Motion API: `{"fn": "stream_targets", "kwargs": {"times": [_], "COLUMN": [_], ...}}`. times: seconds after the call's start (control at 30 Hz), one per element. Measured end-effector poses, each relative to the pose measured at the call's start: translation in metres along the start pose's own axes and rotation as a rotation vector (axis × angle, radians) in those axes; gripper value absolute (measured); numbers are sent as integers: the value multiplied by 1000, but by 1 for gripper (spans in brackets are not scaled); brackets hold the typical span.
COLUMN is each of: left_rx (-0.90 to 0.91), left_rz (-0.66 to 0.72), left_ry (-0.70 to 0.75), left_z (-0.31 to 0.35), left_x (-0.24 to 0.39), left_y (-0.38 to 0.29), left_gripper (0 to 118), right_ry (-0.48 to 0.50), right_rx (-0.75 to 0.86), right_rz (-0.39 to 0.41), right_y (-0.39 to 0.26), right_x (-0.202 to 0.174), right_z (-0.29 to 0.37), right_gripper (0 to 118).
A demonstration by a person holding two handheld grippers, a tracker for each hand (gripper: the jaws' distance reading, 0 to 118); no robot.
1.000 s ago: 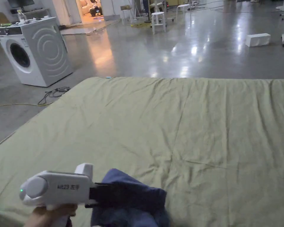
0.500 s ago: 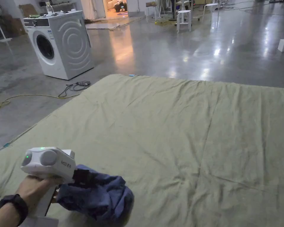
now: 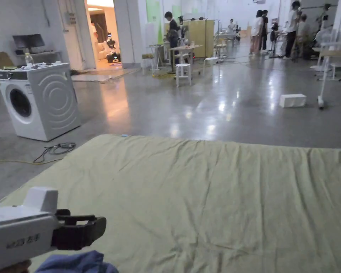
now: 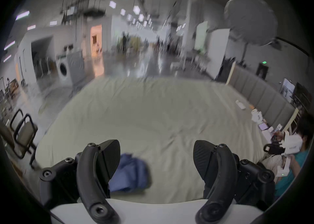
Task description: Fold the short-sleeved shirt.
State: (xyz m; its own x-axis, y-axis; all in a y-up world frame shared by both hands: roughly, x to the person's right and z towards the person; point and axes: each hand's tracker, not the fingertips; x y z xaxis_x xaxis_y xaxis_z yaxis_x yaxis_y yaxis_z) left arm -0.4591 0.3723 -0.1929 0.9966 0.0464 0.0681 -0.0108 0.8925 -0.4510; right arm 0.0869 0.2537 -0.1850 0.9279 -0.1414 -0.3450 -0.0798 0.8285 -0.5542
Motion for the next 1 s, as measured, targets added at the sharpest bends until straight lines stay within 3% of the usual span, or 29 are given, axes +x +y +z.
{"fn": "stream_targets", "kwargs": {"times": [0.07,0.13,0.2,0.27,0.37,0.47,0.53,0.6,0.8,1.0], "left_rx": [91,176,294,384,419,403,374,359,368,331], "left_rz": [-59,-122,-260,-319,-291,-305,-360,-330,-133,-114], "left_ry": [15,53,118,195,154,150,179,167,141,144], "left_z": [19,29,27,32,39,45,48,52,63,65], "left_x": [44,89,124,160,192,213,219,221,211,214], "left_y": [0,-7,-20,-30,-36,-43,-50,-55,-66,-69], "left_gripper": [87,81,58,45,20,18,8,5,0,0], "right_ry": [-31,-80,-62,-67,-118,-167,-173,-184,-225,-239], "right_rx": [91,185,273,328,388,438,452,479,499,518], "right_rz": [19,-25,-55,-58,24,108,112,123,111,85], "right_y": [18,31,39,43,45,41,38,35,26,24], "right_x": [0,0,1,1,-3,-9,-13,-16,-17,-15], "right_z": [17,29,41,52,67,80,86,92,100,108], "right_gripper": [0,0,0,0,0,0,0,0,0,0]}}
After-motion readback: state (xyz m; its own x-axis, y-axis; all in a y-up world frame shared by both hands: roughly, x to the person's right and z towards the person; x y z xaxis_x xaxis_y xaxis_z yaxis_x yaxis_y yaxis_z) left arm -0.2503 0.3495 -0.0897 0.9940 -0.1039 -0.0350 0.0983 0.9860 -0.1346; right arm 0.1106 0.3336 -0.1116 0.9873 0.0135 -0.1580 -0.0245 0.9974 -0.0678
